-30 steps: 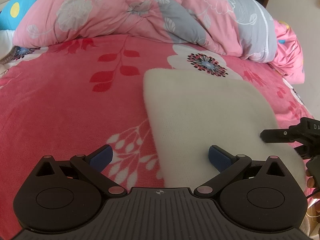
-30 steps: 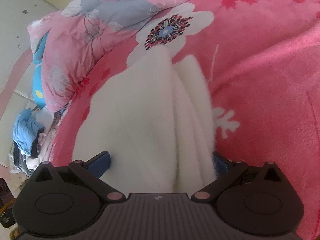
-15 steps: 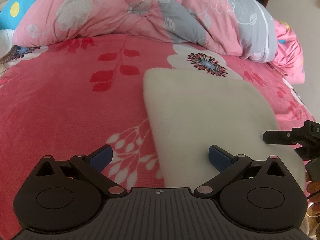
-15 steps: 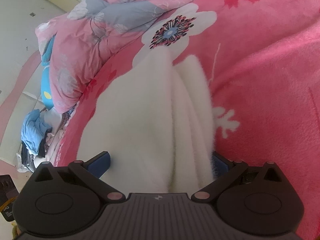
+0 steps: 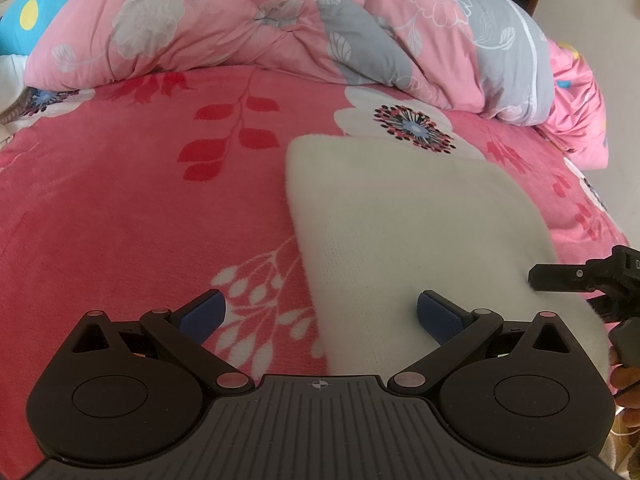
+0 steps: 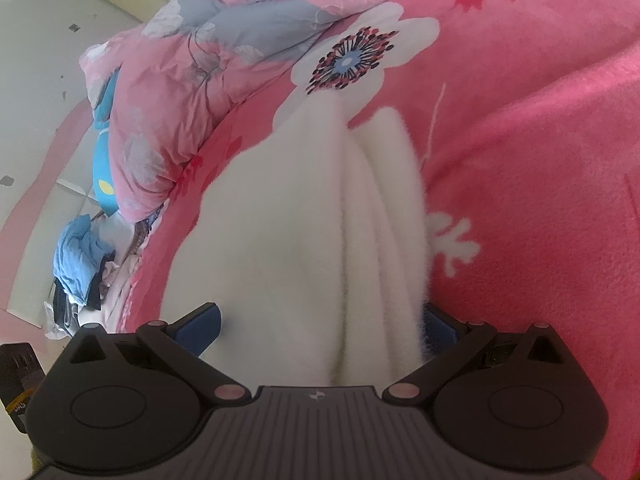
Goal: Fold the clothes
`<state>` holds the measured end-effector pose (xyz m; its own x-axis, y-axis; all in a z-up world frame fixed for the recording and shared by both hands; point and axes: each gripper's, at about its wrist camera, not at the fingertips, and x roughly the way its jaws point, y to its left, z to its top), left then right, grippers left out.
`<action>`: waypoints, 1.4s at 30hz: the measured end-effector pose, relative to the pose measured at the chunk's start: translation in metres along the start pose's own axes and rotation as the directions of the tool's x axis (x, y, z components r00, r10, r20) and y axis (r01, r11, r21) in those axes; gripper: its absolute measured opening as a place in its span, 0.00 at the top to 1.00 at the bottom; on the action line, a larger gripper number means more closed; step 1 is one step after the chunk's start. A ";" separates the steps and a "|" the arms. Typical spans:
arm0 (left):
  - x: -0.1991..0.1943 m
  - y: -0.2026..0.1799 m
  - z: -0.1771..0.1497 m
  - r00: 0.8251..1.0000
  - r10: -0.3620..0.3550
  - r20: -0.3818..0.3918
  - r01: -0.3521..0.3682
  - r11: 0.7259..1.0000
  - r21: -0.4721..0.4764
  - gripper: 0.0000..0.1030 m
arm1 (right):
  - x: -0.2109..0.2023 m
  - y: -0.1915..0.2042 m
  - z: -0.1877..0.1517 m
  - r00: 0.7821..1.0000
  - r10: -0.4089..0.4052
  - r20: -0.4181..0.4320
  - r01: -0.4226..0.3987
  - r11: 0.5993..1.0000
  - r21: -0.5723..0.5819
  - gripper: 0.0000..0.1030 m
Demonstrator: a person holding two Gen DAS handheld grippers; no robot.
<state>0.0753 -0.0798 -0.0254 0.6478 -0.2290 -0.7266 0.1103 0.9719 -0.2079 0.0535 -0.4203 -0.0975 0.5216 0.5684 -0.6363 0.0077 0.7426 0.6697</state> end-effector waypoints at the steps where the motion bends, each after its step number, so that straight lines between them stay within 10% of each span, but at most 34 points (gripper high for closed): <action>1: 0.000 0.000 0.000 1.000 -0.001 -0.001 0.001 1.000 -0.001 0.00 | 0.000 0.000 0.000 1.000 0.000 0.000 0.000 1.000 -0.002 0.00; 42: -0.001 0.010 0.004 0.996 -0.081 -0.038 0.078 0.995 -0.065 0.00 | 0.001 0.002 -0.004 1.000 -0.009 0.011 0.009 1.000 -0.023 0.00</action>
<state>0.0793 -0.0699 -0.0242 0.6072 -0.3088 -0.7321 0.1116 0.9454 -0.3061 0.0503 -0.4167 -0.0978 0.5312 0.5579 -0.6377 -0.0075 0.7557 0.6549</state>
